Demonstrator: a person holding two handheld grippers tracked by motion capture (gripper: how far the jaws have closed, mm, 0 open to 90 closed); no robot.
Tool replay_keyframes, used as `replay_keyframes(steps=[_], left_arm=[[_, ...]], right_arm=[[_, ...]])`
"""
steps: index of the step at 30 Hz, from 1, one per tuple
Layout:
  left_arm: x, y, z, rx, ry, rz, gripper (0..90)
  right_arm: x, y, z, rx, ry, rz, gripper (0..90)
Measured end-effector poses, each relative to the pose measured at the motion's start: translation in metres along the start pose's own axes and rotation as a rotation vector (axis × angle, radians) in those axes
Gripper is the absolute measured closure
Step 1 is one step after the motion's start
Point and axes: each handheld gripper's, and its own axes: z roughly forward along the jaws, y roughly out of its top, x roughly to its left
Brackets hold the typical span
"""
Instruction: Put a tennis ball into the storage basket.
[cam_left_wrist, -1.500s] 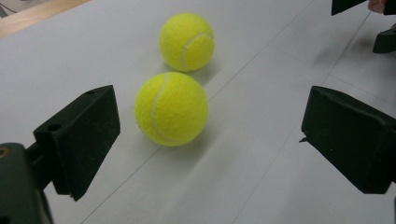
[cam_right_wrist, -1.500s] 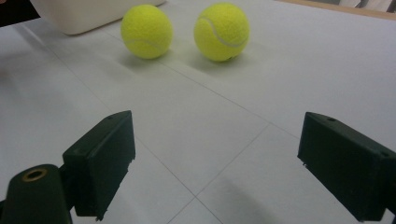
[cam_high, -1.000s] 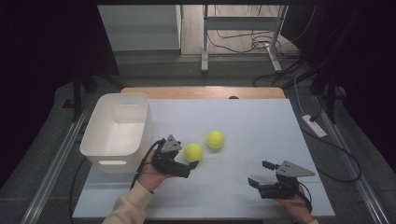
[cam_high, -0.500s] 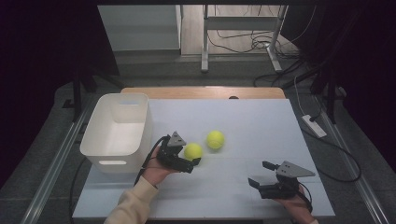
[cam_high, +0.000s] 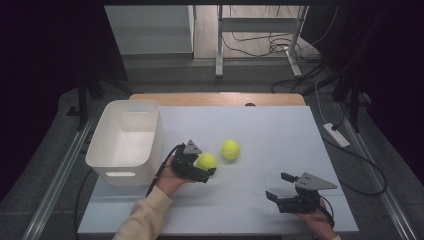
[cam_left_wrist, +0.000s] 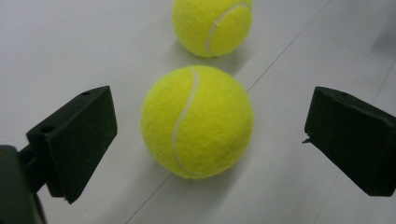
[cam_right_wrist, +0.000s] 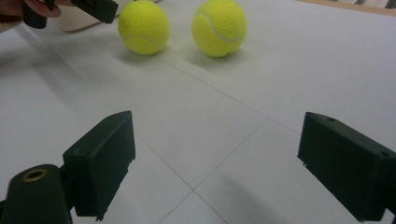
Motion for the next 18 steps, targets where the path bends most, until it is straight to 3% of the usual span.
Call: replay_keyframes(steps=[7,18], left_arm=[[0.006,-0.001,0.009,0.019,0.000,-0.009,3.6],[0.006,-0.001,0.021,0.059,-0.004,0.009,3.6]], right_arm=[[0.000,0.000,0.000,0.003,-0.003,-0.001,11.4],[0.000,0.000,0.001,0.007,-0.004,-0.002,11.3]])
